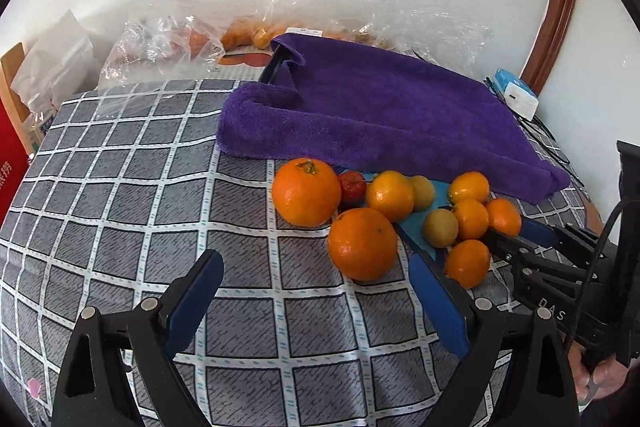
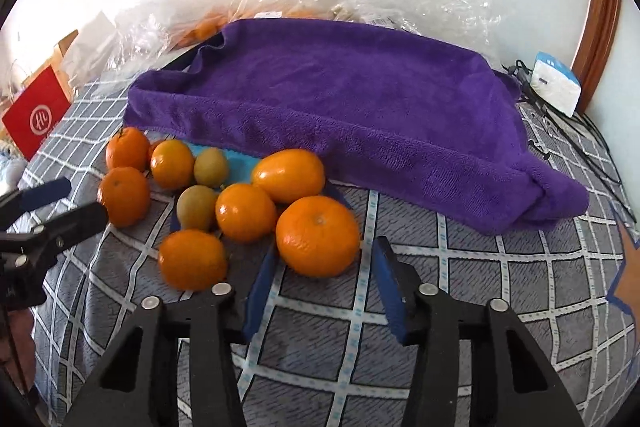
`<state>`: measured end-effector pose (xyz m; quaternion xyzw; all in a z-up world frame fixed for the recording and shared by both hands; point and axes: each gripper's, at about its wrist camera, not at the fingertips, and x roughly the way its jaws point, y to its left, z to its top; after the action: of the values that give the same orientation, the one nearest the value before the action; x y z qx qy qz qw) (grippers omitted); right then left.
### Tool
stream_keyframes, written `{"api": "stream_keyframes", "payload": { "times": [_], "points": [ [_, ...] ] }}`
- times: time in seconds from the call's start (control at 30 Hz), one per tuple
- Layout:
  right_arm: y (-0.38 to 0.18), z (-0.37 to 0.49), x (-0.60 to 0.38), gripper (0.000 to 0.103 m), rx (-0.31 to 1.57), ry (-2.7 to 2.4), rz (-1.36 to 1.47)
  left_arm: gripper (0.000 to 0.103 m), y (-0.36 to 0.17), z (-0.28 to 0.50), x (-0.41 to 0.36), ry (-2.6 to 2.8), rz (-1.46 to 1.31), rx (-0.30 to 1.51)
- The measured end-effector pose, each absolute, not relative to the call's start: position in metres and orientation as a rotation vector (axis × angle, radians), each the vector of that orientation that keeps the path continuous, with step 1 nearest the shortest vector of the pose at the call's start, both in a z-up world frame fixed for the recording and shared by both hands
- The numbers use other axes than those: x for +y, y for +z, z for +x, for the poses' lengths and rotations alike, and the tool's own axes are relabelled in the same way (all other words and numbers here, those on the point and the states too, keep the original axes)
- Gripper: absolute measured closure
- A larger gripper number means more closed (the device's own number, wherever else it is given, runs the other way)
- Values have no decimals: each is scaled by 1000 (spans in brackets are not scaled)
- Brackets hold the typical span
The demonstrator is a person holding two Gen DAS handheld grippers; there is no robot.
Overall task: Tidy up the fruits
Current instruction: 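Grasp a tangerine with the left tool while the right tool grasps another tangerine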
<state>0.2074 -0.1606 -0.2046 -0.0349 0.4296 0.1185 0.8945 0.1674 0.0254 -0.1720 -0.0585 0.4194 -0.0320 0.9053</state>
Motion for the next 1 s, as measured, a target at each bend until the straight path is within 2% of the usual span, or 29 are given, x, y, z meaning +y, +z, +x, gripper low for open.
{"api": "stream_keyframes", "payload": {
  "times": [0.1,0.2,0.33,0.4,0.47,0.53,1.0],
  "points": [
    [-204,210,-164,64,884,248,-67,14,-175,171,17,-81,-116,866],
    [-203,209,-168,64,880,236,-54,27,-180,178,11,-91,-124,878],
    [-201,203,-175,64,867,202,-63,33,-185,181,3,-90,-94,879],
    [-201,202,-178,64,865,208,-44,41,-184,183,2,-108,-102,871],
    [-200,203,-179,64,859,211,-32,55,-185,184,2,-88,-109,872],
    [-201,204,-179,64,865,206,-27,63,-185,185,2,-96,-122,868],
    [-196,198,-188,64,821,184,21,65,-176,169,19,-137,-265,774]
  ]
}}
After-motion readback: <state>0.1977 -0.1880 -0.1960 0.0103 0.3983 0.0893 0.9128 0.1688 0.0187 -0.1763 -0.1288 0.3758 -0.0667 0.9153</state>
